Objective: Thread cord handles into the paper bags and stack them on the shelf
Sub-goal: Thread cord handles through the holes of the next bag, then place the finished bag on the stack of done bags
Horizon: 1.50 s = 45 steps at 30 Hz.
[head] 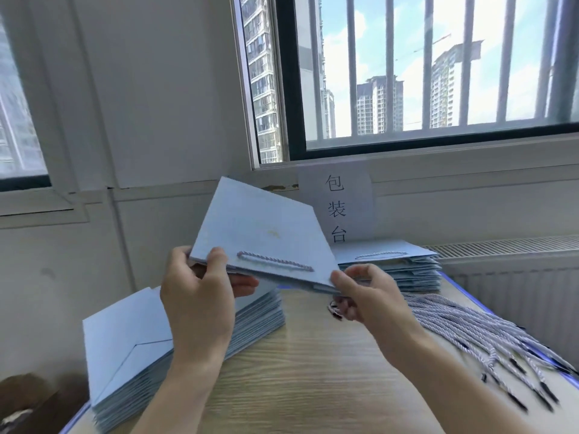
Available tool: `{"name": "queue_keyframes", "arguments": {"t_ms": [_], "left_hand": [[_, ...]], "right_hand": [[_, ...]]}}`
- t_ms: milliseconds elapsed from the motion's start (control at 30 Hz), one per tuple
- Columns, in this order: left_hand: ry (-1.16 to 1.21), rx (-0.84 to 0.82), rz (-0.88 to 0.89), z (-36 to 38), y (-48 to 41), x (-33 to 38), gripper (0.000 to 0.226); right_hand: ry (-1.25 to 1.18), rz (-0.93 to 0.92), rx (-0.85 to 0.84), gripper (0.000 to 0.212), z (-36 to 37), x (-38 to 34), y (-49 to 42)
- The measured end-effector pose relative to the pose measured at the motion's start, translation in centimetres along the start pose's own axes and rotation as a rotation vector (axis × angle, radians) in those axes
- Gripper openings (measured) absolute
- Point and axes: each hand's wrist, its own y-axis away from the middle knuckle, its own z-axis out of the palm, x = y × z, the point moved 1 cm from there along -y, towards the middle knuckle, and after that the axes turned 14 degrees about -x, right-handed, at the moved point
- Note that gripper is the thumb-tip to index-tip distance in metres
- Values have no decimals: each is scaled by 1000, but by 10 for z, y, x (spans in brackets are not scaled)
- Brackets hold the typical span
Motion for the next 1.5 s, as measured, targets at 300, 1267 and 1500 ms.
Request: {"name": "queue_keyframes", "arguments": {"t_ms": [300,1267,1500], "left_hand": [[14,-266,-291,26,-9,-29,19],[-298,-546,-477,180,-58,-145,49],[-299,-660,-458,178,-62,-149,61]], "right_hand": [[83,-178,262,16,-43,-26,-5],[665,247,453,12,-171,9,-99],[634,318,420,13,-156,7,-89]]}}
